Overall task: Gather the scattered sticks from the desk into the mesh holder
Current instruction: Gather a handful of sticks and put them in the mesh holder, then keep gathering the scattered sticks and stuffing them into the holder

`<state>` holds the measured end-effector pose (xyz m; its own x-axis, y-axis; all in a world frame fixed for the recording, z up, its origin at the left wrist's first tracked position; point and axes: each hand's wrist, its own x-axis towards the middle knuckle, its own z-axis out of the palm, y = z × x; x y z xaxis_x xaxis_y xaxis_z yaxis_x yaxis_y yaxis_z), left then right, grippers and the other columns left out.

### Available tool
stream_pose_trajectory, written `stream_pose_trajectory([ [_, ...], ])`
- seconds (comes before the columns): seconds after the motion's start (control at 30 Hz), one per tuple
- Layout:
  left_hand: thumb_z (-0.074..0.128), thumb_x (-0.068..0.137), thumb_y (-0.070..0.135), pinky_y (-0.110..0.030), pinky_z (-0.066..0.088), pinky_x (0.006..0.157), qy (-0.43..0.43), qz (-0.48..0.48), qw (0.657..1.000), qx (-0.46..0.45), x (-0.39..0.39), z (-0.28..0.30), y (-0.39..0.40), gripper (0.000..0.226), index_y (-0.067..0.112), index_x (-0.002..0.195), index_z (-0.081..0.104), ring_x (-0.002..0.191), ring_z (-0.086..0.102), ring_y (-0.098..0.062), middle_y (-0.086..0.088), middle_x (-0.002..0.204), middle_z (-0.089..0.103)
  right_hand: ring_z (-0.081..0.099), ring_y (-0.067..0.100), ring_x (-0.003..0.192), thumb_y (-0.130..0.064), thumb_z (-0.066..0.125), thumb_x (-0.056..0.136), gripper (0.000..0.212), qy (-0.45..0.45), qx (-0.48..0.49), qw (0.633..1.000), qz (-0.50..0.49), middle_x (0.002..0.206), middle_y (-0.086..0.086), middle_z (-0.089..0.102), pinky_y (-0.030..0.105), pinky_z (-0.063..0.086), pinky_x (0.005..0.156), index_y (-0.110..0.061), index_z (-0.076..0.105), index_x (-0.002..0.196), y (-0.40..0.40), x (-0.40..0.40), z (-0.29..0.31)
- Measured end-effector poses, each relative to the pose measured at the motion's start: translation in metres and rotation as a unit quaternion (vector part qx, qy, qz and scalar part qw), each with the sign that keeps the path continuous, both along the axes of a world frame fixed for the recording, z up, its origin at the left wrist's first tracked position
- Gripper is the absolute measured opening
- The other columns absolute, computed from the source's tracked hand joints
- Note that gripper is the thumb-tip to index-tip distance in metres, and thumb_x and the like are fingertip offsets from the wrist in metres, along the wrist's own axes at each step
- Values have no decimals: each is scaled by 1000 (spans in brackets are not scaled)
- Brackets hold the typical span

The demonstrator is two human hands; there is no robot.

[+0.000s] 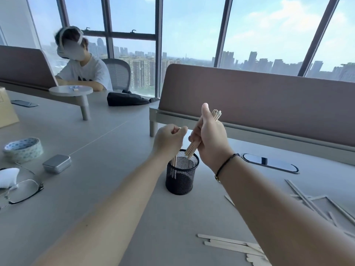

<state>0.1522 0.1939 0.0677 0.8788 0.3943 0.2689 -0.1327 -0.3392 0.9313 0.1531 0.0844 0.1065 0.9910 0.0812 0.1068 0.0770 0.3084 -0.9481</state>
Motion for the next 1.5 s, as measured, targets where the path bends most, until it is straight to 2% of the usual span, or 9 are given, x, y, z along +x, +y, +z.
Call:
stream_pose_trajectory([
  [0.17,62,90,36,-24,45,64,-14,26,1000,1,0,-9,11,17,21,86,67,79,65,-10,7,82,70,39,18,46,-39,58,96,49,24,-21,999,-14,45,-3,37,35,43,60,-16,40,56,10,16,-19],
  [0.43,63,92,30,-24,46,86,-103,53,989,89,-24,4,1,13,23,102,64,101,60,-7,12,103,67,66,18,78,-29,66,92,23,-27,-111,993,-2,87,13,74,31,52,74,-7,67,100,2,21,-16],
  [0.6,62,91,28,-13,42,84,-177,15,975,136,-67,-6,-37,13,20,101,65,101,59,-11,10,101,67,69,11,85,-25,65,93,8,-77,-163,983,-30,85,1,75,29,54,83,-17,68,92,-44,-6,-9],
  [0.8,52,89,60,-43,39,104,-81,-183,932,303,-106,-54,-103,49,30,127,52,114,55,-13,7,121,62,71,21,80,-17,69,91,7,-115,-278,953,-30,81,7,75,39,55,81,-19,69,84,-159,-70,-36],
  [0.9,35,84,81,-50,17,119,56,-287,861,416,-106,-82,-127,68,42,141,33,141,33,-21,6,150,40,58,12,60,-22,76,85,10,-112,-393,913,-18,64,-2,67,35,49,62,-20,69,78,-220,-108,-60],
  [1.0,38,86,80,-50,-1,122,94,-320,831,445,-110,-98,-149,71,42,145,31,151,12,-22,2,163,19,37,4,47,-47,82,71,36,-95,-544,833,26,50,-12,47,25,33,50,-21,58,62,-259,-157,-74],
  [1.1,34,85,82,-48,1,122,101,-319,820,464,-112,-102,-163,75,40,147,31,152,8,-21,1,164,17,45,7,47,-72,73,58,58,3,-697,702,146,53,-5,60,26,38,50,-17,59,66,-272,-198,-75],
  [1.17,33,84,82,-46,6,122,100,-309,823,466,-112,-102,-170,76,39,147,33,152,12,-20,1,164,19,55,7,47,-70,76,59,61,63,-721,655,218,63,-2,72,18,41,46,-12,66,77,-273,-212,-71],
  [1.5,40,85,79,-36,15,121,98,-307,843,431,-123,-104,-190,70,37,141,45,149,18,-13,6,162,26,59,10,56,-39,83,72,27,39,-641,725,248,72,-1,76,28,51,59,-16,71,75,-270,-198,-80],
])
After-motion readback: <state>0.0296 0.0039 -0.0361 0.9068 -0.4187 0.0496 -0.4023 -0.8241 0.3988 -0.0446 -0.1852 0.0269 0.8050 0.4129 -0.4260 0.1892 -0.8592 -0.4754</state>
